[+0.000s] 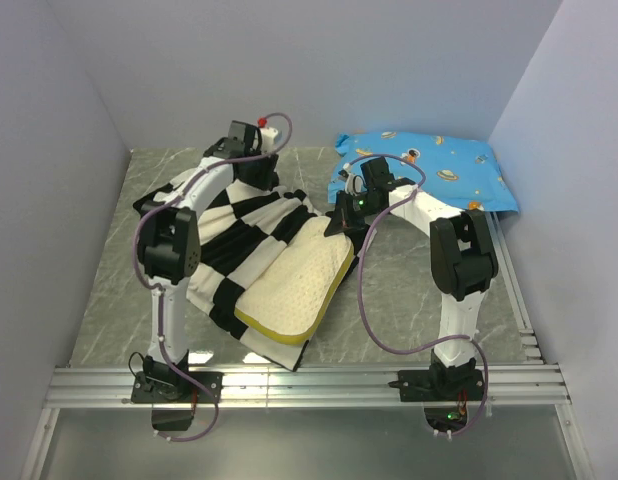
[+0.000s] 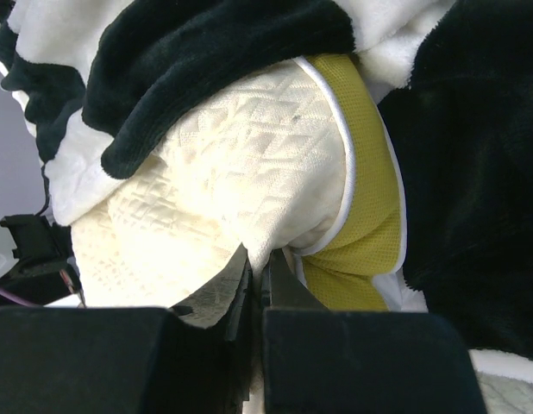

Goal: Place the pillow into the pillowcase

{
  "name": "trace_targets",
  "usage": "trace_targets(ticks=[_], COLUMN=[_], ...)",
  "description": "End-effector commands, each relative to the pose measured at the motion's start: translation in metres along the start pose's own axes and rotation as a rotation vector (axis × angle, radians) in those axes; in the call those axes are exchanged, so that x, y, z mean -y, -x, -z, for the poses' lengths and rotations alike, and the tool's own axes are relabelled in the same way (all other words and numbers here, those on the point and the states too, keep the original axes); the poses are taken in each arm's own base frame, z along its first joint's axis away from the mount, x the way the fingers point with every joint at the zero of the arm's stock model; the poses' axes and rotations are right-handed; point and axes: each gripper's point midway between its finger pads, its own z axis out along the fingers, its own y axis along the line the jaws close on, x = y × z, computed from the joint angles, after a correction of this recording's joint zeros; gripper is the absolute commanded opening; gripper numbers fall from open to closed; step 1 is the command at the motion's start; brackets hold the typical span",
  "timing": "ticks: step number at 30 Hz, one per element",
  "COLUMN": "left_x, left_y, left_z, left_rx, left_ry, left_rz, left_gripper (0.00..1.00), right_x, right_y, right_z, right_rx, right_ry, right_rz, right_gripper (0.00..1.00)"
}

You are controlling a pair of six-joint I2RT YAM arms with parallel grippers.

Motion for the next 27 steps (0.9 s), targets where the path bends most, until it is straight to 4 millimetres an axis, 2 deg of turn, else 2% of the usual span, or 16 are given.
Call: trace_targets(ticks=[1, 3, 5, 6, 8, 9, 10, 13, 16, 18, 20, 21, 22, 24, 25, 27], left_x=[0.004, 0.015, 0.040, 0.051, 0.094, 0.111, 0.142, 0.205, 0.221, 0.203, 0.146, 0.122, 0.068, 0.023, -0.023, -0.050], left_y=[-0.049, -0.063, -0.059, -0.050, -0.043, -0.024, -0.012, 0.009, 0.014, 0.018, 0.011, 0.016, 0.009, -0.030, -0.052, -0.094], left_z=[-0.022, -0.025, -0.021, -0.012, 0.000, 0.019, 0.027, 0.064, 0.085, 0.098, 0.103, 0.124, 0.133, 0.158, 0.170, 0.194], left_rx=[-0.174, -0.221, -0.199, -0.153, -0.110, -0.051, -0.013, 0.052, 0.050, 0.044, 0.020, 0.055, 0.059, -0.007, -0.028, -0.109], left_ry=[0.015, -0.041, -0.132, -0.158, -0.256, -0.296, -0.354, -0.514, -0.569, -0.540, -0.446, -0.411, -0.325, -0.234, -0.126, -0.052], left_rz=[-0.038, -0.014, 0.013, 0.005, -0.014, -0.028, -0.043, -0.049, -0.032, 0.007, 0.126, 0.170, 0.269, 0.369, 0.412, 0.481], left_gripper=[0.48, 0.36, 0.23, 0.13, 0.10, 0.09, 0.09, 0.19, 0.36, 0.49, 0.54, 0.58, 0.58, 0.57, 0.57, 0.57], right_x=[-0.015, -0.015, -0.015, -0.017, -0.016, -0.019, -0.017, -0.019, -0.022, -0.024, -0.030, -0.031, -0.038, -0.041, -0.041, -0.035], right_y=[0.025, 0.027, 0.030, 0.032, 0.036, 0.038, 0.039, 0.044, 0.048, 0.046, 0.045, 0.038, 0.037, 0.030, 0.019, -0.012], right_z=[0.006, 0.005, 0.004, 0.003, 0.002, 0.002, 0.000, -0.004, -0.001, 0.001, 0.009, 0.012, 0.022, 0.030, 0.035, 0.034], right_rx=[0.073, 0.073, 0.078, 0.080, 0.086, 0.091, 0.092, 0.094, 0.097, 0.090, 0.090, 0.072, 0.085, 0.092, 0.088, 0.032], right_ry=[0.026, 0.028, 0.026, 0.029, 0.031, 0.036, 0.033, 0.034, 0.035, 0.040, 0.040, 0.037, 0.036, 0.020, 0.008, -0.007], right_rz=[0.073, 0.068, 0.067, 0.066, 0.058, 0.061, 0.058, 0.054, 0.060, 0.067, 0.092, 0.087, 0.105, 0.121, 0.122, 0.105], right_gripper=[0.00, 0.00, 0.00, 0.00, 0.00, 0.00, 0.00, 0.00, 0.00, 0.00, 0.00, 0.00, 0.01, 0.01, 0.00, 0.00])
